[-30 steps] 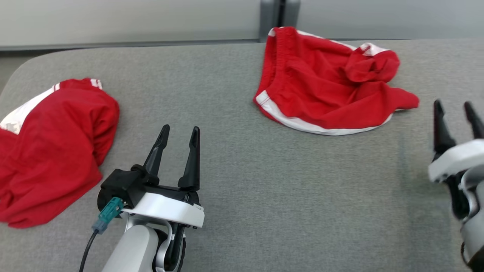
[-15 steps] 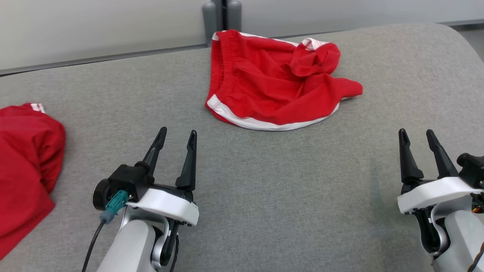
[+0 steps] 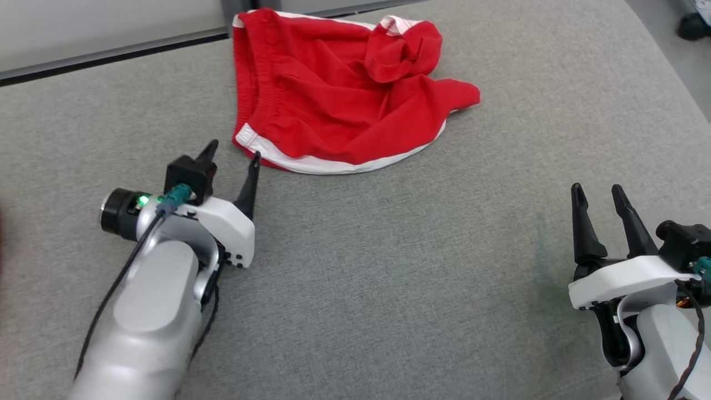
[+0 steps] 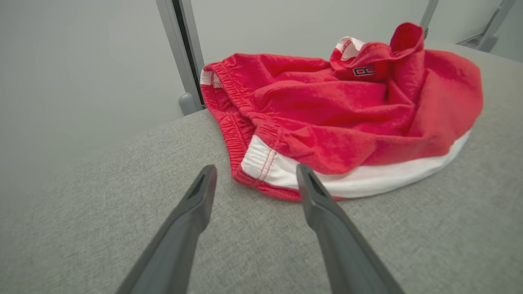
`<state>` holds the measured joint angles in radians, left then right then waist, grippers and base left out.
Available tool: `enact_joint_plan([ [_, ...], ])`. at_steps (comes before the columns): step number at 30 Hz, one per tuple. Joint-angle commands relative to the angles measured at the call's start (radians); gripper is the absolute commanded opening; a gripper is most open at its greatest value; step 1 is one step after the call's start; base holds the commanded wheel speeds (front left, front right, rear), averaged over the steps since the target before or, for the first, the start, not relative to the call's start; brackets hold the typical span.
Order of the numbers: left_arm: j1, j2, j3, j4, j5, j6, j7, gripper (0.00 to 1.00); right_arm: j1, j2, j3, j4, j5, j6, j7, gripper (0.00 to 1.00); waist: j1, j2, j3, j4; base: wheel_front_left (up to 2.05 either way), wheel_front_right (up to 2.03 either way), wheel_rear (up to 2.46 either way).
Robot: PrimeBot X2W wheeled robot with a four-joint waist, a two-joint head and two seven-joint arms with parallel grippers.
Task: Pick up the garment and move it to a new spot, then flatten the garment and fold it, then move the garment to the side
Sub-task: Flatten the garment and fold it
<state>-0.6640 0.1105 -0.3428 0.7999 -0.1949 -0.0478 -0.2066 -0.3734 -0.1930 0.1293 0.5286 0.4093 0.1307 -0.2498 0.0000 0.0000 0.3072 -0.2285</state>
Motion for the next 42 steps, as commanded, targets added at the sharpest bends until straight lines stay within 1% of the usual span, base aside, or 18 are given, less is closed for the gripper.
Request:
enact_joint_plan([
  [1, -0.040, 0.010, -0.004, 0.034, 0.008, -0.004, 0.003, 1.00, -0.010, 0.002, -0.003, 0.003, -0.008, 0.000, -0.010, 1.00, 0.0000, 0.0000, 0.021, -0.023, 0.00, 0.00, 0.00],
  [8, -0.148, 0.033, -0.015, 0.155, 0.013, -0.025, -0.011, 1.00, -0.017, 0.011, -0.007, 0.022, -0.015, 0.000, -0.013, 1.00, 0.0000, 0.0000, 0.035, -0.043, 0.00, 0.00, 0.00],
  [18, -0.218, 0.022, -0.054, 0.277, -0.003, -0.064, 0.000, 1.00, -0.031, 0.026, -0.010, 0.034, -0.024, 0.000, -0.016, 1.00, 0.0000, 0.0000, 0.041, -0.046, 0.00, 0.00, 0.00],
  [19, -0.222, 0.020, -0.057, 0.286, -0.005, -0.066, -0.002, 0.69, -0.031, 0.026, -0.008, 0.036, -0.026, 0.000, -0.016, 1.00, 0.0000, 0.0000, 0.042, -0.047, 0.00, 0.00, 0.00],
  [21, -0.229, 0.012, -0.060, 0.302, -0.022, -0.074, -0.003, 0.00, -0.032, 0.027, -0.008, 0.039, -0.028, 0.000, -0.017, 1.00, 0.0000, 0.0000, 0.042, -0.047, 0.00, 0.00, 0.00],
  [26, -0.232, 0.002, -0.070, 0.320, -0.058, -0.081, -0.020, 0.00, -0.030, 0.025, -0.015, 0.047, -0.033, 0.000, -0.017, 1.00, 0.0000, 0.0000, 0.037, -0.040, 0.00, 0.00, 0.00],
  [29, -0.219, 0.000, -0.067, 0.307, -0.084, -0.083, -0.038, 0.00, -0.024, 0.023, -0.024, 0.054, -0.038, 0.000, -0.017, 1.00, 0.0000, 0.0000, 0.026, -0.025, 0.00, 0.00, 0.00],
  [36, -0.150, -0.010, -0.071, 0.237, -0.143, -0.083, -0.057, 0.00, -0.025, 0.003, -0.028, 0.067, -0.040, 0.000, -0.014, 1.00, 0.0000, 0.0000, -0.016, 0.046, 0.00, 0.00, 0.00],
  [40, -0.099, -0.013, -0.059, 0.175, -0.159, -0.082, -0.059, 0.00, -0.030, -0.013, -0.008, 0.078, -0.041, 0.000, 0.003, 1.00, 0.0000, 0.0000, -0.038, 0.097, 0.00, 0.00, 0.00],
  [42, -0.068, -0.015, -0.055, 0.137, -0.155, -0.073, -0.059, 0.00, -0.031, -0.022, 0.003, 0.085, -0.044, 0.000, 0.016, 1.00, 0.0000, 0.0000, -0.048, 0.124, 0.00, 0.00, 0.00],
])
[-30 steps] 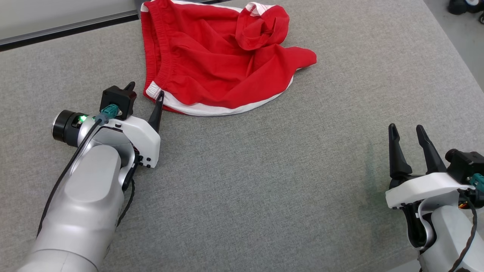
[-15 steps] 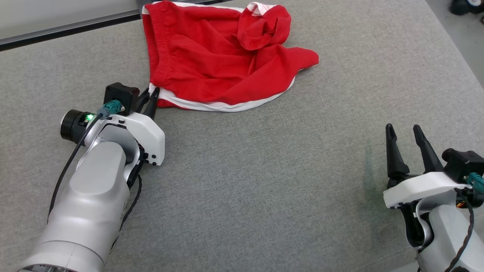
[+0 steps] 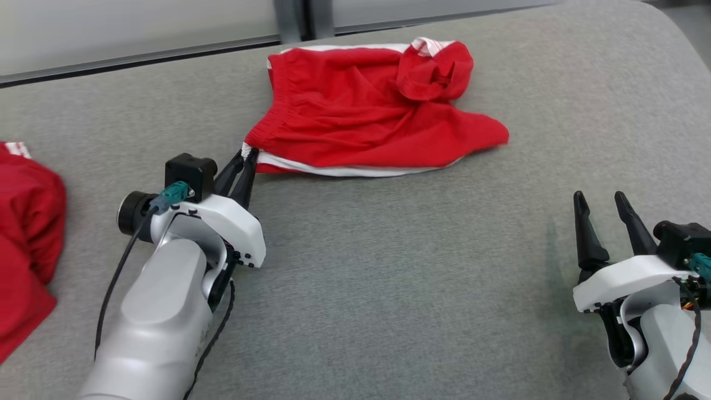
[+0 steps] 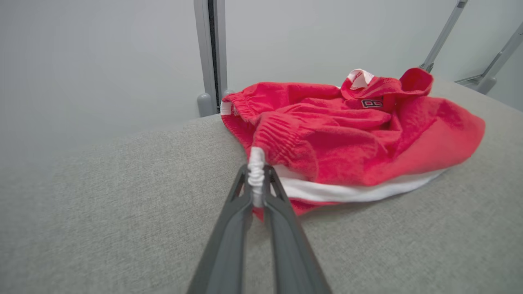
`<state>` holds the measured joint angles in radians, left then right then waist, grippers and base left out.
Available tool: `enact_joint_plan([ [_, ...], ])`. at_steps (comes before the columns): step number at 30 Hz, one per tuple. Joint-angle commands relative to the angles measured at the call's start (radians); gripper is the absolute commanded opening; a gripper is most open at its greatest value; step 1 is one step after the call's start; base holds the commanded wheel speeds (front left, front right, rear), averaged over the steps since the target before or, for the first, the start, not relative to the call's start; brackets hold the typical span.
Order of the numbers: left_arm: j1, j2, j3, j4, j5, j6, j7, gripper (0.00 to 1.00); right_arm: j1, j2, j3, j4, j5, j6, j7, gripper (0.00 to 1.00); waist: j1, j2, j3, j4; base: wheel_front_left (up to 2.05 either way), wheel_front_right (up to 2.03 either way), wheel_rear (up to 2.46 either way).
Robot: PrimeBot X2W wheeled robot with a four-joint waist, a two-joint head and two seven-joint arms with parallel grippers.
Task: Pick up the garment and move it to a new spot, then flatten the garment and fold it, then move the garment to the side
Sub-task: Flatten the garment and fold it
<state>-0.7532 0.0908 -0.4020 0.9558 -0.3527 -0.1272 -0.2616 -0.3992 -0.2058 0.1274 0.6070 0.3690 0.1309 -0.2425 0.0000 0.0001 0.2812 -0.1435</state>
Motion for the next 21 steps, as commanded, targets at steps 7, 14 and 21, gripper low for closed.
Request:
enact_joint_plan([
  [7, 0.111, -0.008, 0.007, -0.122, 0.010, 0.025, -0.003, 0.00, -0.018, -0.045, 0.072, 0.034, -0.019, 0.000, 0.063, 1.00, 0.0000, -0.0001, -0.039, 0.124, 0.00, 0.00, 0.00],
  [14, 0.139, -0.019, 0.000, -0.176, 0.019, 0.036, -0.003, 0.00, -0.061, -0.078, 0.120, 0.083, -0.044, 0.000, 0.090, 1.00, 0.0000, -0.0001, -0.034, 0.181, 0.00, 0.00, 0.00],
  [21, 0.150, -0.027, -0.012, -0.214, 0.022, 0.035, -0.003, 0.00, -0.148, -0.103, 0.164, 0.157, -0.068, 0.000, 0.108, 1.00, 0.0000, -0.0001, -0.020, 0.221, 0.00, 0.00, 0.00],
])
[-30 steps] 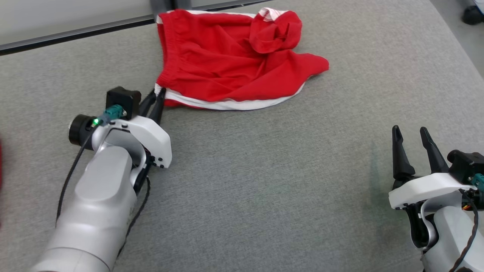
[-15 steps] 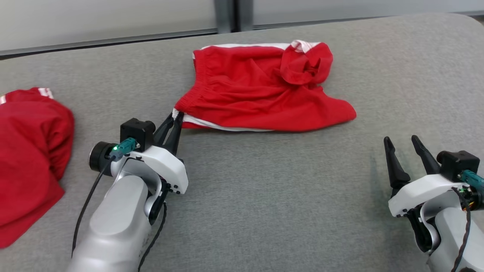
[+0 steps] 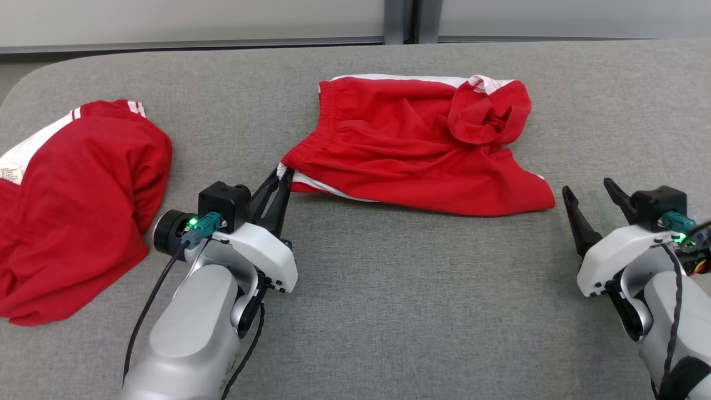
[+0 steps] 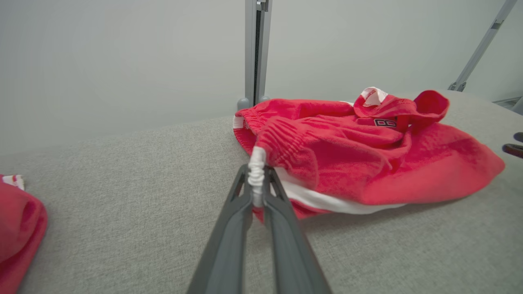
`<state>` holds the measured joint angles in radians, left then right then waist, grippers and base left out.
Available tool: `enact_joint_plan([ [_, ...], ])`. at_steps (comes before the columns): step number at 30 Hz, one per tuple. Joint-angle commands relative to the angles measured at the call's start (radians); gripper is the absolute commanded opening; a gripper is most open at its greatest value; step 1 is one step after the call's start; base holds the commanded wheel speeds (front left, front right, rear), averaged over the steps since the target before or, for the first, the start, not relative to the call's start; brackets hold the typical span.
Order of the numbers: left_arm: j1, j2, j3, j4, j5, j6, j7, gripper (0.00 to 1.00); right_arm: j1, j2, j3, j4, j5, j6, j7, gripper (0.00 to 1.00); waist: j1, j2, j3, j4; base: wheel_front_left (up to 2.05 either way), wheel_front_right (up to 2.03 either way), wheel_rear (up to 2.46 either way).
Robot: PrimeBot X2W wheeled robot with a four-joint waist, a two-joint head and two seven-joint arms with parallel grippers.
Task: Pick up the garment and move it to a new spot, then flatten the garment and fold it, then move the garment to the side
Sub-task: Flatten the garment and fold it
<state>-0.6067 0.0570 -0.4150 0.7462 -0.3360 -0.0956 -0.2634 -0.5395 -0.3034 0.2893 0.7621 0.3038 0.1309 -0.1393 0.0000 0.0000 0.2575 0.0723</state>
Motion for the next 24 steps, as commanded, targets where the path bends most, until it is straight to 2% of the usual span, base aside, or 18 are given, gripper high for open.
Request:
enact_joint_plan([
  [1, 0.004, 0.006, 0.000, -0.009, 0.005, 0.003, -0.002, 0.00, -0.019, -0.009, 0.018, 0.013, -0.002, 0.000, 0.011, 1.00, 0.0000, 0.0000, 0.007, 0.010, 0.00, 0.00, 0.00],
  [15, -0.012, -0.003, -0.014, -0.043, -0.007, 0.010, -0.002, 0.00, -0.138, -0.084, 0.268, 0.091, 0.019, 0.000, 0.021, 1.00, 0.0000, 0.0000, 0.044, 0.046, 0.00, 0.00, 0.00],
  [20, -0.021, -0.004, -0.014, -0.044, -0.008, 0.010, -0.002, 0.00, -0.167, -0.104, 0.381, 0.099, 0.062, 0.000, 0.030, 1.00, 0.0000, 0.0000, 0.055, 0.052, 0.00, 0.00, 0.00],
  [21, -0.022, -0.004, -0.015, -0.044, -0.008, 0.010, -0.002, 0.00, -0.168, -0.106, 0.402, 0.101, 0.079, 0.000, 0.040, 0.76, 0.0000, 0.0000, 0.057, 0.054, 0.00, 0.00, 0.00],
  [22, -0.024, -0.004, -0.015, -0.044, -0.008, 0.011, -0.002, 0.00, -0.169, -0.108, 0.423, 0.103, 0.100, 0.000, 0.050, 0.05, 0.0000, 0.0000, 0.057, 0.055, 0.00, 0.00, 0.00],
  [23, -0.026, -0.004, -0.015, -0.044, -0.009, 0.012, -0.002, 0.00, -0.171, -0.112, 0.442, 0.104, 0.121, 0.000, 0.060, 0.00, 0.0000, 0.0000, 0.057, 0.056, 0.00, 0.00, 0.00],
  [24, -0.027, -0.004, -0.016, -0.043, -0.010, 0.012, -0.002, 0.00, -0.172, -0.117, 0.455, 0.105, 0.144, 0.000, 0.068, 0.00, 0.0000, 0.0000, 0.056, 0.057, 0.00, 0.00, 0.00],
])
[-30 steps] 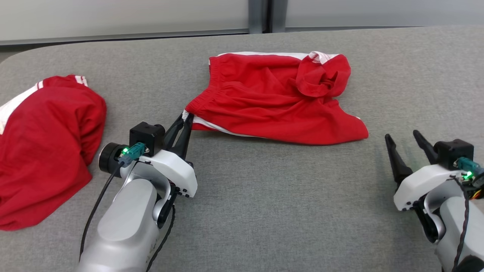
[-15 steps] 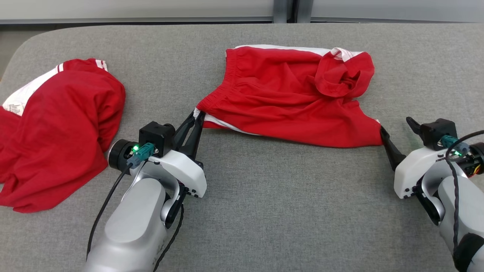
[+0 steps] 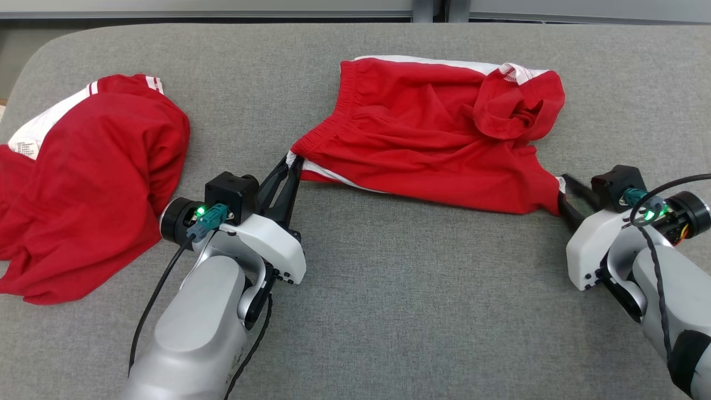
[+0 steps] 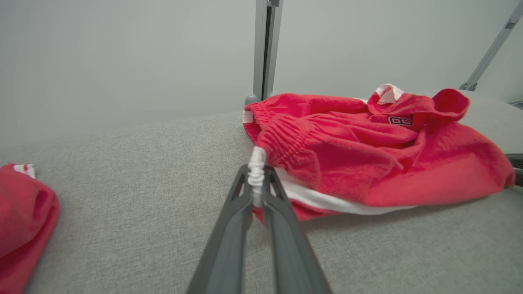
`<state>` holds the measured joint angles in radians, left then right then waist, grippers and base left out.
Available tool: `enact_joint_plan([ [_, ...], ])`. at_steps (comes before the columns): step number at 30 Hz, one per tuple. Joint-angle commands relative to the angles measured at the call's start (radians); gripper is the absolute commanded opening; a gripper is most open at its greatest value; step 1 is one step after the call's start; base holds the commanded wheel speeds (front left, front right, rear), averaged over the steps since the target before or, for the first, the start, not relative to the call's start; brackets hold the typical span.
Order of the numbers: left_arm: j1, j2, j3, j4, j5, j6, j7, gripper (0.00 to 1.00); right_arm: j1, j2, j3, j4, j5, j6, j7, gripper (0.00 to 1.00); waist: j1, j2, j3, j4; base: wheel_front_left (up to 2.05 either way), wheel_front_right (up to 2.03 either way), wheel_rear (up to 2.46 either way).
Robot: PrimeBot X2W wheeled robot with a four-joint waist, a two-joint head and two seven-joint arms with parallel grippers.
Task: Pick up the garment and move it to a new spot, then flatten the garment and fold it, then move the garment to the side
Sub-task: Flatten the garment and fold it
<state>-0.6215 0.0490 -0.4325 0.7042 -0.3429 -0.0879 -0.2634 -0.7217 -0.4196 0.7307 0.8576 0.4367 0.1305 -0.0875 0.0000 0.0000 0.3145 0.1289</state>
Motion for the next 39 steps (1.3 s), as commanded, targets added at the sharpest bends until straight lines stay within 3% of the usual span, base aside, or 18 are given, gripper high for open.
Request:
enact_joint_plan([
  [1, -0.012, 0.004, 0.002, -0.001, -0.003, 0.005, -0.002, 0.00, 0.008, -0.008, 0.022, 0.009, 0.039, 0.000, 0.022, 0.00, 0.0000, 0.0000, -0.002, 0.001, 0.00, 0.00, 0.00],
  [7, 0.002, 0.004, 0.010, -0.003, -0.002, 0.010, -0.002, 0.00, 0.030, -0.028, 0.021, -0.004, 0.204, -0.001, 0.059, 0.00, 0.0000, 0.0000, -0.026, -0.007, 0.00, 0.00, 0.00],
  [12, 0.021, 0.006, 0.032, -0.031, 0.006, 0.008, -0.002, 0.00, 0.064, -0.029, -0.024, -0.054, 0.413, -0.001, 0.142, 0.00, 0.0000, 0.0000, -0.067, -0.029, 0.00, 0.00, 0.00],
  [13, 0.024, 0.009, 0.040, -0.052, 0.011, 0.004, -0.002, 0.00, 0.078, -0.031, -0.046, -0.085, 0.505, -0.001, 0.205, 0.00, 0.0000, 0.0000, -0.086, -0.041, 0.00, 0.00, 0.00],
  [17, 0.047, 0.009, 0.056, -0.097, 0.019, -0.003, -0.002, 0.00, 0.104, -0.038, -0.091, -0.186, 0.679, 0.000, 0.327, 0.00, 0.0000, 0.0000, -0.130, -0.062, 0.00, 0.00, 0.00],
  [23, 0.063, 0.013, 0.077, -0.163, 0.023, -0.012, -0.002, 0.00, 0.115, -0.057, -0.193, -0.335, 0.874, 0.000, 0.415, 0.00, 0.0000, 0.0000, -0.200, -0.090, 0.00, 0.00, 0.00],
  [31, 0.046, 0.022, 0.111, -0.226, -0.006, -0.023, -0.002, 0.00, 0.107, -0.036, -0.319, -0.449, 1.006, 0.000, 0.405, 0.00, 0.0000, 0.0000, -0.283, -0.108, 0.00, 0.00, 0.00],
  [39, -0.020, 0.033, 0.144, -0.254, -0.095, -0.031, 0.073, 0.00, -0.009, 0.068, -0.426, -0.343, 1.092, 0.001, 0.379, 0.00, 0.0000, 0.0000, -0.348, -0.127, 0.00, 0.00, 0.00],
])
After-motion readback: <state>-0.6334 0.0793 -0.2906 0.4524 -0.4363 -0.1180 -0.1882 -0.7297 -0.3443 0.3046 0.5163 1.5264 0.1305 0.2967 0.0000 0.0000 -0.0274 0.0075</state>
